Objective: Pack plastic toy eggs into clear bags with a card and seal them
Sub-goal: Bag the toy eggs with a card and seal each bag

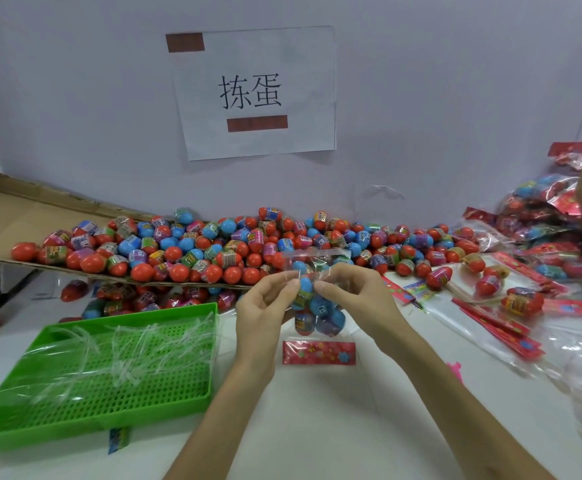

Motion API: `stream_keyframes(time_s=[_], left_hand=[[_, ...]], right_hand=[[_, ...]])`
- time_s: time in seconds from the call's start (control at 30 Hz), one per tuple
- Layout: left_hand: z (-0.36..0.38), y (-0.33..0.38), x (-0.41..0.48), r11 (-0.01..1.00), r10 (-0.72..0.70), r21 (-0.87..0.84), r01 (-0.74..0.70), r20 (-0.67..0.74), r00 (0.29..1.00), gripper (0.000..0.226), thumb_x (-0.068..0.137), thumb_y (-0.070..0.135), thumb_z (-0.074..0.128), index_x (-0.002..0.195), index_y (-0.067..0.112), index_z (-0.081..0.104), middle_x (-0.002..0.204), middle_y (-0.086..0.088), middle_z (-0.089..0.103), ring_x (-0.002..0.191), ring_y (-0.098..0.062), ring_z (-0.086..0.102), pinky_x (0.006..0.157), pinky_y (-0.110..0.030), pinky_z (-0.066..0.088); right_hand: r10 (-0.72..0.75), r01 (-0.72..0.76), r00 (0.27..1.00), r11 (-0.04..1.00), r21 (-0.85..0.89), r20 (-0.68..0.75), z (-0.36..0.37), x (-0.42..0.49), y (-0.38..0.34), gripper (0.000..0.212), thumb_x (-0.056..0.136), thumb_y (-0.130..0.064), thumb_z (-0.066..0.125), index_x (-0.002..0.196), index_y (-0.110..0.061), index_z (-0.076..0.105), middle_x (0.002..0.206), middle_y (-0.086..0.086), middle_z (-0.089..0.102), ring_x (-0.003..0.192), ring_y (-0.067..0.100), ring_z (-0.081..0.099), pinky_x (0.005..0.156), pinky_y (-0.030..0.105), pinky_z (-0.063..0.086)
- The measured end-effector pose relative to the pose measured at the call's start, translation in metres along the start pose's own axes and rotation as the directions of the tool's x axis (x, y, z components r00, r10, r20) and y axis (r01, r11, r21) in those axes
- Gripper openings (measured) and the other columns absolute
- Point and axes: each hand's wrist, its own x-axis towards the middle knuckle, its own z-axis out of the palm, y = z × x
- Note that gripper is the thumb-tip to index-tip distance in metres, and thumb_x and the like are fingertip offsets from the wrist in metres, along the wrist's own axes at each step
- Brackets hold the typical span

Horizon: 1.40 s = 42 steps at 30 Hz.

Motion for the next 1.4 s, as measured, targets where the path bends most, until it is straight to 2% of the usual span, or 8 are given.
stream_keyframes(time_s=[0.3, 0.43, 0.57, 0.73, 0.93, 1.1, 1.27, 1.4], left_hand=[[-0.003, -0.006, 0.002, 0.998, 0.058, 0.021, -0.057, -0.033, 0.998, 0.017, 0.09, -0.001, 0.072, 0.095, 0.014, 0.078, 0.094, -0.008, 0.08, 0.09, -0.02, 0.077, 0.067, -0.022, 0.057], [-0.001, -0.004, 0.002, 0.999, -0.032, -0.018, 0.032, -0.013, 0.999, 0.026, 0.086, 0.025, 0.08, 0.111, 0.021, 0.075, 0.102, -0.004, 0.08, 0.097, -0.02, 0.077, 0.072, -0.027, 0.059], [-0.003, 0.0, 0.002, 0.984, -0.174, 0.051, 0.17, 0.092, 0.98, 0.042, 0.078, 0.058, 0.074, 0.108, 0.029, 0.078, 0.107, -0.002, 0.079, 0.097, -0.022, 0.076, 0.071, -0.028, 0.06], [-0.001, -0.002, -0.001, 0.964, -0.265, 0.123, 0.237, 0.324, 0.908, 0.035, 0.084, 0.036, 0.082, 0.115, 0.022, 0.077, 0.109, -0.014, 0.078, 0.099, -0.032, 0.076, 0.081, -0.041, 0.063], [0.001, -0.004, -0.001, 0.98, -0.18, 0.128, 0.151, 0.259, 0.949, 0.021, 0.088, 0.018, 0.079, 0.105, 0.031, 0.08, 0.105, -0.011, 0.079, 0.102, -0.033, 0.075, 0.101, -0.052, 0.055], [0.002, -0.004, -0.003, 0.988, -0.143, 0.083, 0.128, 0.208, 0.968, 0.033, 0.074, 0.022, 0.078, 0.107, 0.02, 0.08, 0.102, -0.016, 0.079, 0.101, -0.04, 0.074, 0.1, -0.056, 0.055], [-0.001, -0.005, -0.001, 0.978, -0.204, 0.111, 0.179, 0.285, 0.936, 0.031, 0.069, 0.02, 0.077, 0.099, 0.016, 0.082, 0.098, -0.015, 0.079, 0.092, -0.031, 0.076, 0.08, -0.036, 0.06], [0.0, -0.007, -0.001, 0.981, -0.16, 0.151, 0.118, 0.309, 0.937, 0.033, 0.077, 0.025, 0.076, 0.11, 0.02, 0.079, 0.105, -0.011, 0.079, 0.101, -0.03, 0.075, 0.094, -0.041, 0.058]], right_hand=[[-0.01, 0.01, 0.999, 1.0, -0.003, 0.039, 0.007, -0.006, 0.0, 0.009, 0.086, -0.017, 0.081, 0.082, -0.023, 0.076, 0.081, -0.01, 0.073, 0.075, 0.005, 0.069, 0.062, 0.019, 0.055], [-0.013, 0.013, 1.0, 0.999, 0.044, 0.005, 0.008, -0.005, -0.002, 0.018, 0.086, -0.009, 0.079, 0.077, -0.024, 0.075, 0.077, -0.01, 0.073, 0.075, 0.005, 0.068, 0.065, 0.018, 0.056], [-0.012, 0.019, 0.999, 0.99, 0.139, -0.053, 0.004, -0.005, -0.004, 0.009, 0.088, -0.009, 0.076, 0.083, -0.016, 0.076, 0.08, -0.001, 0.076, 0.076, 0.012, 0.072, 0.065, 0.02, 0.057], [0.033, 0.012, 0.982, 0.972, 0.236, -0.187, -0.003, -0.003, -0.008, 0.012, 0.083, -0.03, 0.077, 0.082, -0.018, 0.073, 0.083, 0.004, 0.074, 0.079, 0.015, 0.072, 0.068, 0.022, 0.058], [0.093, -0.079, 0.995, 0.967, 0.24, -0.046, -0.003, -0.002, -0.008, 0.035, 0.074, -0.043, 0.075, 0.097, -0.017, 0.074, 0.102, 0.001, 0.073, 0.104, 0.021, 0.069, 0.083, 0.032, 0.061], [0.018, -0.016, 1.0, 0.974, 0.227, -0.006, -0.002, -0.006, -0.008, 0.025, 0.076, -0.039, 0.077, 0.094, -0.021, 0.075, 0.095, -0.006, 0.074, 0.094, 0.012, 0.071, 0.074, 0.023, 0.058], [0.022, -0.013, 0.999, 0.98, 0.2, -0.042, 0.0, -0.005, -0.004, 0.014, 0.088, -0.018, 0.077, 0.087, -0.007, 0.07, 0.09, 0.009, 0.074, 0.086, 0.019, 0.073, 0.071, 0.026, 0.06], [0.016, 0.006, 0.996, 0.97, 0.245, -0.088, 0.0, -0.007, -0.006, 0.011, 0.088, -0.008, 0.076, 0.082, -0.004, 0.068, 0.086, 0.009, 0.073, 0.082, 0.019, 0.073, 0.069, 0.027, 0.06]])
